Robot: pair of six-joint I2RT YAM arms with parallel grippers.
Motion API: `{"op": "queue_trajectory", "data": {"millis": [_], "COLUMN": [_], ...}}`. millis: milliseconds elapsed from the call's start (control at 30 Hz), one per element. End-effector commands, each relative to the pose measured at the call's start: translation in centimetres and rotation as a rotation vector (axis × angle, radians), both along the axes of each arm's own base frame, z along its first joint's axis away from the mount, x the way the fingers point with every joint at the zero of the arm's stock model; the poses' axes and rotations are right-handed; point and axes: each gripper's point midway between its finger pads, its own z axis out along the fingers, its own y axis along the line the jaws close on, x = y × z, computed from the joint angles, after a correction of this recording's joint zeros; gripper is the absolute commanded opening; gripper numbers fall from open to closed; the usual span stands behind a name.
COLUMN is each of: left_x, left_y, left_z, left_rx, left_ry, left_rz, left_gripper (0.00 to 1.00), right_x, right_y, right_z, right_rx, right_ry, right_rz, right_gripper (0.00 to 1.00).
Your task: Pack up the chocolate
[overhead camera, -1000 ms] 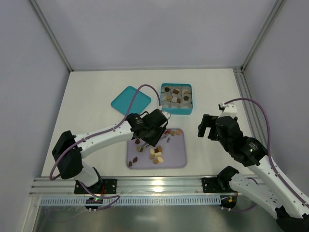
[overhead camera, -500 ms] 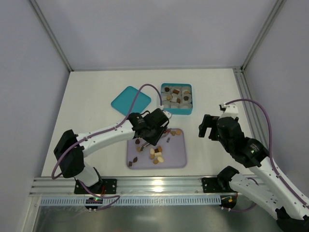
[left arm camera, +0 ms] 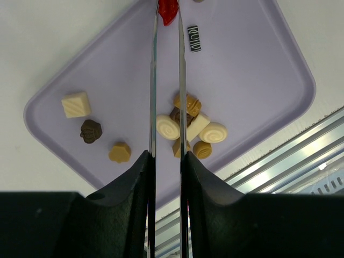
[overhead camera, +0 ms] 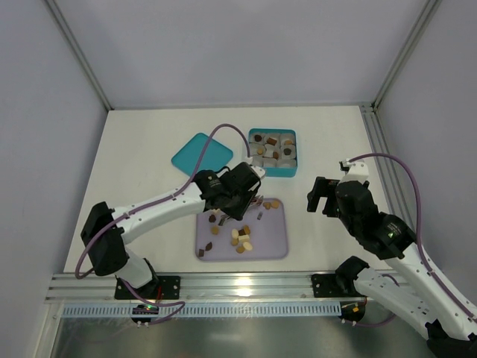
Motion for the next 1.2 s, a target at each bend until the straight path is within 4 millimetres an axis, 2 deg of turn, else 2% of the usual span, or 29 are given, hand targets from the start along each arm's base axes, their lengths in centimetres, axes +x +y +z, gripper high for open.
{"op": "queue_trajectory", "data": {"millis": [0,267,567,733,867,900,933,1000,1033,1133,1167], "left_x": [0.3,0.2,1.9,4.4,6.6,7.5,8.2,9.7,10.2,11.5,11.9], "left_y": [-0.2,0.1,-0.3,-0.7,-0.9,-0.8,-0.9,-0.8,-0.9,-0.8,-0.8], "left_z": [3.2,4.2,7.7,9.1,8.8,9.4,8.8,9.3,8.7,8.8,8.3], "left_rx": [-0.060,-0.076,-0.125,-0.142,-0.127,-0.135,-0.121,-0.127,-0.112,-0.102,-0.090], "left_ry": [-0.053,-0.067,-0.131,-0.150,-0.146,-0.161,-0.153,-0.165,-0.153,-0.159,-0.154], "left_rz": [-0.004,0.007,0.046,0.086,0.107,0.117,0.120,0.135,0.136,0.143,0.146], "left_gripper": [0.29,0.29,0.30,0.30,0.30,0.30,0.30,0.30,0.30,0.30,0.30], "right_x": [0.2,0.2,0.3,0.3,0.3,0.3,0.3,0.2,0.2,0.1,0.2], "right_y": [-0.4,-0.4,-0.3,-0.4,-0.4,-0.4,-0.5,-0.5,-0.5,-0.6,-0.6], "right_z": [0.5,0.4,0.4,0.4,0.5,0.5,0.4,0.5,0.5,0.5,0.6], "right_rx": [-0.007,-0.009,-0.010,-0.012,-0.010,-0.010,-0.010,-0.008,-0.007,-0.010,-0.007], "right_ry": [-0.022,-0.021,-0.022,-0.024,-0.026,-0.026,-0.026,-0.027,-0.027,-0.028,-0.031], "right_rz": [-0.019,-0.018,-0.016,-0.016,-0.016,-0.016,-0.018,-0.015,-0.016,-0.019,-0.019], "right_gripper": [1.00,1.00,1.00,1.00,1.00,1.00,1.00,1.00,1.00,1.00,1.00]}}
